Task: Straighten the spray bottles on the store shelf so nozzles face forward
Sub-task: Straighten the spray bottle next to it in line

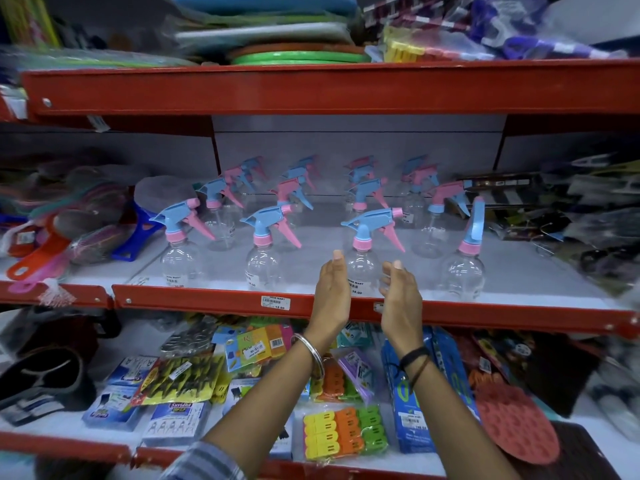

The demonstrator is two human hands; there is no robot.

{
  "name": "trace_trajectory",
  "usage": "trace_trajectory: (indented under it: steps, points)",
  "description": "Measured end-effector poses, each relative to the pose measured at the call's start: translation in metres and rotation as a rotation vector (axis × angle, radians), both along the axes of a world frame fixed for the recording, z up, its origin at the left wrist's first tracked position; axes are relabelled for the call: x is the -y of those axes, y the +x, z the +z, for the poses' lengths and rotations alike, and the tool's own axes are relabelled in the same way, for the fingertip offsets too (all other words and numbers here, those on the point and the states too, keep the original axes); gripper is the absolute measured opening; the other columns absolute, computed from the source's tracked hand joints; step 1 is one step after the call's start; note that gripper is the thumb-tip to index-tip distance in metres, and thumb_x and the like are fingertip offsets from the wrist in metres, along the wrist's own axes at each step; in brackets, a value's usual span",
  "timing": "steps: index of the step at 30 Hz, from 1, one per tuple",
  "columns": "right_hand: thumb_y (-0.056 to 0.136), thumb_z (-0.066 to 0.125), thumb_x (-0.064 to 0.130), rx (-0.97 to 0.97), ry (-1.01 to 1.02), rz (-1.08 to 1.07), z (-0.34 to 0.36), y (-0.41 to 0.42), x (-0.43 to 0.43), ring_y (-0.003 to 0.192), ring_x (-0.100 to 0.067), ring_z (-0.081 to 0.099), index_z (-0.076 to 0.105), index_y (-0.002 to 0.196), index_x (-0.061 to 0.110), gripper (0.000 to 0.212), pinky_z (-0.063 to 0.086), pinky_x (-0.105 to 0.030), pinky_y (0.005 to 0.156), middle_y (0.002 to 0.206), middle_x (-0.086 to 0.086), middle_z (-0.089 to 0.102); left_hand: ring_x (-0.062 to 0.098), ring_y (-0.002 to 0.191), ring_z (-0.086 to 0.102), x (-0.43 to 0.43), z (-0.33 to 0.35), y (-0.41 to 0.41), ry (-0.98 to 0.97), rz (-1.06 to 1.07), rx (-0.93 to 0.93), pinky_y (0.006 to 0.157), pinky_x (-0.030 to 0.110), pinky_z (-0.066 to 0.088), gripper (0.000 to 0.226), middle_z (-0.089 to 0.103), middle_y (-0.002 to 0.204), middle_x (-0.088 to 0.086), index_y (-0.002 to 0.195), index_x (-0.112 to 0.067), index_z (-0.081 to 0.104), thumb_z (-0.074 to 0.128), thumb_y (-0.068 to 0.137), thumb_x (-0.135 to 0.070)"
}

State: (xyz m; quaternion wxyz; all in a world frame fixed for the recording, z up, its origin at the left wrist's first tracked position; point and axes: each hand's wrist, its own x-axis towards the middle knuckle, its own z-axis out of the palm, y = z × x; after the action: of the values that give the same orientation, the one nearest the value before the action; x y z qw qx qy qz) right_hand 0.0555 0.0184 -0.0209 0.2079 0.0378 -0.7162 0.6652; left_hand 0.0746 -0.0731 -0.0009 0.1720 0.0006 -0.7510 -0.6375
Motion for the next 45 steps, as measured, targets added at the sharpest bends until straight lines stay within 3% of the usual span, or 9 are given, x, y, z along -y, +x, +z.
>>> trace_trajectory:
  steps: [5, 9, 11, 15, 19, 22, 25, 34, 45]
  points:
    - [0.088, 0.027, 0.048, -0.247, -0.072, -0.175, 0.005, 0.010, -0.033, 0.105, -0.026, 0.057, 0.057, 0.098, 0.029, 0.037, 0.047, -0.048, 0.092, 0.108, -0.006, 0.059, -0.002, 0.124, 0.037, -0.026, -0.013, 0.016, -0.015, 0.153, -0.311, 0.107, 0.013, 0.026, 0.046, 0.040, 0.131, -0.007, 0.128, -0.020, 0.044, 0.025, 0.094, -0.046]
    - [0.091, 0.026, 0.039, -0.360, -0.121, -0.354, 0.019, 0.001, -0.083, 0.100, -0.021, 0.054, 0.058, 0.104, 0.019, 0.040, 0.043, -0.027, 0.087, 0.101, 0.004, 0.052, 0.002, 0.117, 0.046, -0.066, -0.018, 0.017, -0.052, -0.071, -0.284, 0.104, 0.021, 0.036, 0.041, 0.051, 0.122, -0.004, 0.123, -0.020, 0.049, 0.027, 0.095, -0.040]
    - [0.093, 0.025, 0.040, -0.276, -0.133, -0.357, 0.026, -0.011, -0.107, 0.104, -0.013, 0.049, 0.057, 0.112, 0.011, 0.047, 0.038, -0.017, 0.086, 0.112, -0.005, 0.051, 0.006, 0.113, 0.049, -0.089, -0.014, 0.014, -0.064, -0.137, -0.232, 0.103, 0.024, 0.037, 0.038, 0.051, 0.120, -0.002, 0.122, -0.019, 0.050, 0.027, 0.097, -0.037]
    - [0.095, 0.019, 0.048, 0.022, -0.063, -0.171, 0.027, -0.040, -0.136, 0.121, -0.018, 0.046, 0.051, 0.128, 0.012, 0.058, 0.032, -0.028, 0.097, 0.138, -0.011, 0.049, 0.006, 0.114, 0.040, -0.122, -0.003, 0.010, -0.052, -0.202, -0.158, 0.108, 0.023, 0.027, 0.027, 0.043, 0.121, 0.000, 0.117, -0.021, 0.046, 0.026, 0.100, -0.029]
    - [0.084, 0.012, 0.067, 0.199, 0.080, -0.008, 0.030, -0.039, -0.141, 0.118, -0.027, 0.054, 0.060, 0.121, 0.019, 0.078, 0.043, -0.048, 0.098, 0.135, -0.007, 0.057, 0.010, 0.135, 0.028, -0.140, 0.001, 0.011, -0.092, -0.239, -0.062, 0.114, 0.022, 0.015, 0.049, 0.029, 0.147, 0.003, 0.141, -0.016, 0.030, 0.019, 0.099, -0.039]
    - [0.090, 0.014, 0.060, 0.173, 0.051, -0.004, 0.028, -0.033, -0.145, 0.120, -0.023, 0.053, 0.059, 0.123, 0.016, 0.071, 0.039, -0.040, 0.099, 0.133, -0.008, 0.058, 0.010, 0.145, 0.008, -0.146, 0.002, 0.012, -0.115, -0.270, -0.030, 0.117, 0.026, 0.005, 0.055, 0.011, 0.158, 0.001, 0.146, -0.018, 0.017, 0.014, 0.098, -0.044]
    - [0.091, 0.015, 0.058, 0.163, 0.014, -0.028, 0.026, -0.031, -0.149, 0.119, -0.023, 0.054, 0.059, 0.122, 0.014, 0.069, 0.039, -0.041, 0.102, 0.131, -0.010, 0.060, 0.009, 0.146, 0.004, -0.147, 0.006, 0.009, -0.106, -0.275, 0.001, 0.119, 0.030, 0.003, 0.058, 0.010, 0.159, 0.000, 0.147, -0.019, 0.016, 0.012, 0.096, -0.047]
    - [0.088, 0.015, 0.057, 0.118, -0.011, -0.129, 0.024, -0.023, -0.148, 0.104, -0.026, 0.060, 0.066, 0.102, 0.019, 0.064, 0.046, -0.046, 0.097, 0.113, -0.008, 0.066, 0.011, 0.145, 0.015, -0.144, 0.005, -0.008, -0.060, -0.244, 0.015, 0.120, 0.039, 0.011, 0.070, 0.020, 0.158, 0.001, 0.146, -0.020, 0.022, 0.010, 0.090, -0.060]
    - [0.082, 0.018, 0.064, 0.119, -0.044, -0.214, 0.019, -0.015, -0.145, 0.096, -0.026, 0.062, 0.061, 0.085, 0.027, 0.056, 0.048, -0.051, 0.093, 0.105, -0.012, 0.066, 0.013, 0.141, 0.025, -0.143, 0.005, -0.017, -0.034, -0.249, 0.035, 0.113, 0.026, 0.015, 0.066, 0.029, 0.154, 0.001, 0.144, -0.020, 0.027, 0.011, 0.092, -0.058]
